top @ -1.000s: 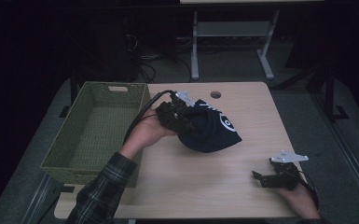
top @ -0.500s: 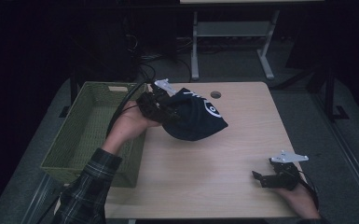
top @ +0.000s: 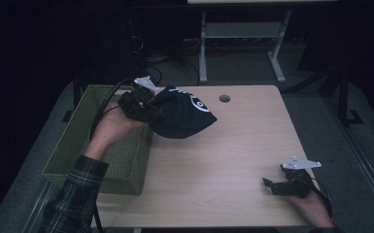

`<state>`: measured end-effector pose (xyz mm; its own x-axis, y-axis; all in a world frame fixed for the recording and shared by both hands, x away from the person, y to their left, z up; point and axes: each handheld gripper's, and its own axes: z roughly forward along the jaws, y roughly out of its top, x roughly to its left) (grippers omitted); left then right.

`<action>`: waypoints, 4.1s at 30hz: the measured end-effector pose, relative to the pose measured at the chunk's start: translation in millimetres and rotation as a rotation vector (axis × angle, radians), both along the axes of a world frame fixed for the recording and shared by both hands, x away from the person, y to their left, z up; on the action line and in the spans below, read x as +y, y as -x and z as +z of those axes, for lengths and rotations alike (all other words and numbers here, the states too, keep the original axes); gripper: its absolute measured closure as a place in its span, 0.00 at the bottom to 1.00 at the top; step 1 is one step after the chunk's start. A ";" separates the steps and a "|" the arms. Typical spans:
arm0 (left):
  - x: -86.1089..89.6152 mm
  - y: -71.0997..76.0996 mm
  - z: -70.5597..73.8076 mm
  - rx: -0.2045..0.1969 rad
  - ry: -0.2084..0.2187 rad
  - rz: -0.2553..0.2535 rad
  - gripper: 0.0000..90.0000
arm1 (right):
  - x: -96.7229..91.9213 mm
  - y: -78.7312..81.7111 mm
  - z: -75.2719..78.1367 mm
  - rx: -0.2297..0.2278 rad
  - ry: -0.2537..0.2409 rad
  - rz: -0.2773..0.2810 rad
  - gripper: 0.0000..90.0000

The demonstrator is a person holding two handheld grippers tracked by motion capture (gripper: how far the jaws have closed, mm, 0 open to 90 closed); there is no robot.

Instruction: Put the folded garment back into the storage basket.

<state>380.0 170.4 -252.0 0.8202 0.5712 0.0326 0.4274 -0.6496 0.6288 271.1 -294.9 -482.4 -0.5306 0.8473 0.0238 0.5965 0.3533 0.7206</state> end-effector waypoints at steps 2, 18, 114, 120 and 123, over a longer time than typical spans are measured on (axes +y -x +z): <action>6.8 0.2 1.4 -0.003 0.000 0.013 0.78 | 0.0 0.0 0.0 0.000 0.000 0.000 0.12; 55.3 4.3 6.0 -0.024 -0.007 0.127 0.78 | 0.0 0.0 0.0 0.000 0.000 0.001 0.12; 167.5 4.3 -96.0 0.049 0.052 0.499 0.18 | 0.0 0.1 0.1 0.002 0.000 0.000 0.12; 150.5 4.2 -82.1 0.020 0.075 0.461 0.16 | 0.0 0.1 0.1 0.002 0.000 0.000 0.12; 141.2 3.9 -76.1 0.013 0.096 0.444 0.16 | 0.0 0.1 0.0 0.002 0.000 0.000 0.12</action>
